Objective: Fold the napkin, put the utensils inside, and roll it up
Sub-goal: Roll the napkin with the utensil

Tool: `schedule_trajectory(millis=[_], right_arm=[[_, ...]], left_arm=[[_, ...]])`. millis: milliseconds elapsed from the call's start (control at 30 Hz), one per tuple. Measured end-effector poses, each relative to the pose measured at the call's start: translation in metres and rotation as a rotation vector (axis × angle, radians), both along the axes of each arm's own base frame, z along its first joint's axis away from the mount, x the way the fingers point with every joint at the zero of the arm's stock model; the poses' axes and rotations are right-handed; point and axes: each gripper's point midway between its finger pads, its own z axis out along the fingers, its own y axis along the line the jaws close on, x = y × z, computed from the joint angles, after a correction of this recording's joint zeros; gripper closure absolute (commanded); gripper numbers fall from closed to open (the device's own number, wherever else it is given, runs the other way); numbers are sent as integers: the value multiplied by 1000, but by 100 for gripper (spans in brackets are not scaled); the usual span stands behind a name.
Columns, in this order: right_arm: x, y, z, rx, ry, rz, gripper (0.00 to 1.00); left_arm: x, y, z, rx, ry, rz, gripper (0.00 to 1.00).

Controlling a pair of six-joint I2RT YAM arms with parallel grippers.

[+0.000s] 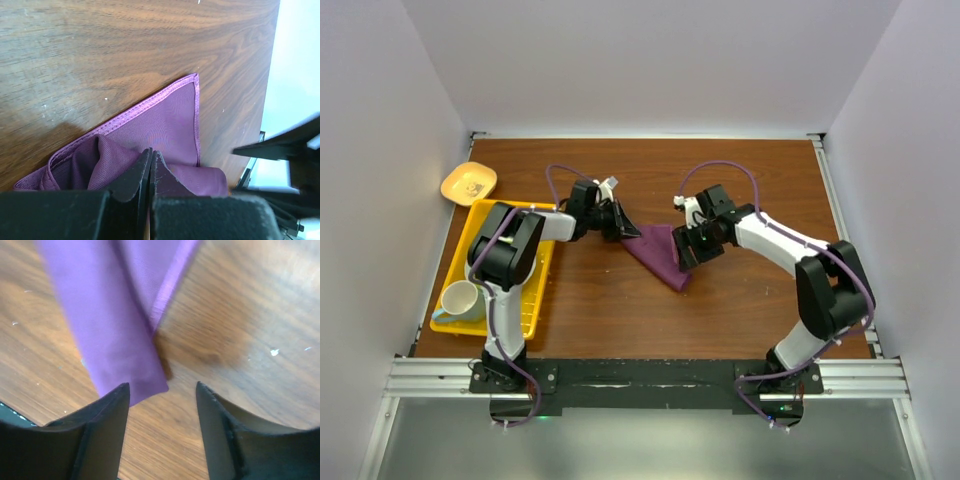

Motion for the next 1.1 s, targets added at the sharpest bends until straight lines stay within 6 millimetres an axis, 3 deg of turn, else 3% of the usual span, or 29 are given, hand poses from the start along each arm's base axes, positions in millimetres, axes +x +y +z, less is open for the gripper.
schedule_trajectory(millis=[67, 167, 300, 433, 633, 733, 867, 933, 1000, 1100], right_arm=[[3, 10, 16, -2, -76, 60, 20], [1, 40, 37, 15, -182, 188, 15], [-1, 83, 47, 20, -273, 333, 12], [7, 105, 24, -61, -308, 402, 12], [6, 112, -18, -231, -333, 459, 21], [8, 116, -21, -273, -370, 464, 32], [17, 117, -21, -308, -409, 434, 55], [22, 118, -22, -316, -421, 417, 76], [24, 119, -24, -320, -420, 407, 96], [29, 121, -22, -309, -421, 390, 100]], left_arm=[[1, 0, 0, 9, 10, -3, 100], [1, -1, -2, 18, 40, -5, 100], [2, -2, -5, 31, 84, -9, 100], [-1, 0, -9, 48, 130, -8, 100], [-2, 1, -10, 59, 168, -7, 100], [-2, 2, -10, 63, 186, -6, 100], [-1, 2, -10, 69, 218, -6, 100], [-1, 3, -10, 75, 230, -6, 98], [-1, 3, -9, 86, 241, -7, 87], [2, 7, -7, 113, 247, 2, 72]])
